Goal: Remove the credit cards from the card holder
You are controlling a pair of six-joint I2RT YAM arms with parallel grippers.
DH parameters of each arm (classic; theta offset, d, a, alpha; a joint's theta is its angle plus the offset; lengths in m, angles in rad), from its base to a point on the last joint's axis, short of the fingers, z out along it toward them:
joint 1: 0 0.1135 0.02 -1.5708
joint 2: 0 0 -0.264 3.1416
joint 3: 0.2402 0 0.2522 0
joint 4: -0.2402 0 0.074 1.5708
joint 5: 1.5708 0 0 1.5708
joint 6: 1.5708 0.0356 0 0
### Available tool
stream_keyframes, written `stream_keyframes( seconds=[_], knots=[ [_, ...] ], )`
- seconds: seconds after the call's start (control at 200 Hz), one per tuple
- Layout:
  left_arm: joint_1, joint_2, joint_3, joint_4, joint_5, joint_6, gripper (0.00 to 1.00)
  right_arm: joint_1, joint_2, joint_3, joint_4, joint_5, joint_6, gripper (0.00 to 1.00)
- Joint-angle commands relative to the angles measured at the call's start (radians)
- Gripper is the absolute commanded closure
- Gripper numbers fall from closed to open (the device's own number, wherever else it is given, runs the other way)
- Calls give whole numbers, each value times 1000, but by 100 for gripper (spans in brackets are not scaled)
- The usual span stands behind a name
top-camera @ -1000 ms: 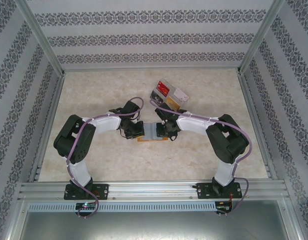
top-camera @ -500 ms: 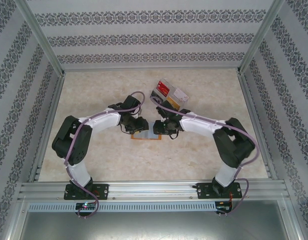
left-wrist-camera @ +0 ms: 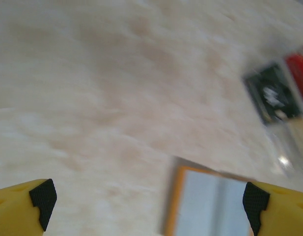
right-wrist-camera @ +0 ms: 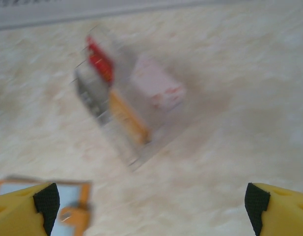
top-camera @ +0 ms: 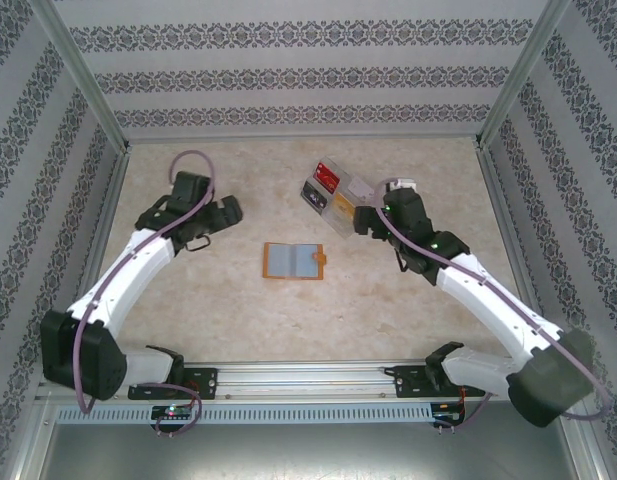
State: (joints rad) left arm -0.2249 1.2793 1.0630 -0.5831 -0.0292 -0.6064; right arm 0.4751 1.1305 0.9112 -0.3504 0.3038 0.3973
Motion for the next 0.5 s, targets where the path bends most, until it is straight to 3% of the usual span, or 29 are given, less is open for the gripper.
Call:
stream_keyframes(
  seconds=[0.0, 0.205, 0.35, 0.495],
  knots=[
    [55, -83, -91, 40, -223, 0, 1, -69, -53, -69, 103, 214, -110, 2],
    [106, -174, -297, 306, -384, 148, 1, -260, -93, -288, 401, 232, -159, 2],
    [119, -151, -387, 442, -402, 293, 1, -290, -60, -416, 620, 247, -263, 2],
    [148, -99, -470, 625, -331, 369, 1, -291, 75, -432, 723, 229, -321, 2]
  ],
)
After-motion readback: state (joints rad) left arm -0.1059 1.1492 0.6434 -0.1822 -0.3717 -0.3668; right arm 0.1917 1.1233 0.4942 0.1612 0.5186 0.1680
